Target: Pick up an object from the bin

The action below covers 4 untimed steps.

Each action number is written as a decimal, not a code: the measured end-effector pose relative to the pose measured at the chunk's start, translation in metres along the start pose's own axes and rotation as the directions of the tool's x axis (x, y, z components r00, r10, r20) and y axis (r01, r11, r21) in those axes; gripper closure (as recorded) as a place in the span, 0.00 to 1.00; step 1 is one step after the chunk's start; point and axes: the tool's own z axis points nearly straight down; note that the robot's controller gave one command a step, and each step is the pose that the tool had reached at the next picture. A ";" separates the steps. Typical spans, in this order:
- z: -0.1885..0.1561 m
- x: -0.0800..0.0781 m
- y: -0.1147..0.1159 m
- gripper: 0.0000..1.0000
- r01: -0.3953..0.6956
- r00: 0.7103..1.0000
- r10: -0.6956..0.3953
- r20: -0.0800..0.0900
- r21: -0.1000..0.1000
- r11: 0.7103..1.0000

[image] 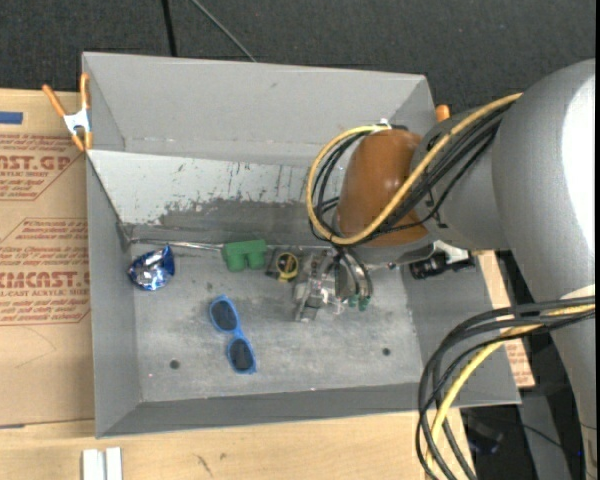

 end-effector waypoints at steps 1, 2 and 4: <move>0.000 -0.009 0.014 1.00 0.019 1.000 -0.019 -0.005 0.002 1.000; -0.062 -0.011 -0.027 1.00 0.483 0.876 -0.483 -0.001 0.001 0.876; -0.130 0.009 -0.020 0.00 0.472 0.882 -0.472 -0.002 -0.002 0.882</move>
Offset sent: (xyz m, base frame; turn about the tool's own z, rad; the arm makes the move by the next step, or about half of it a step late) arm 0.0104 0.0128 -0.0011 -0.0183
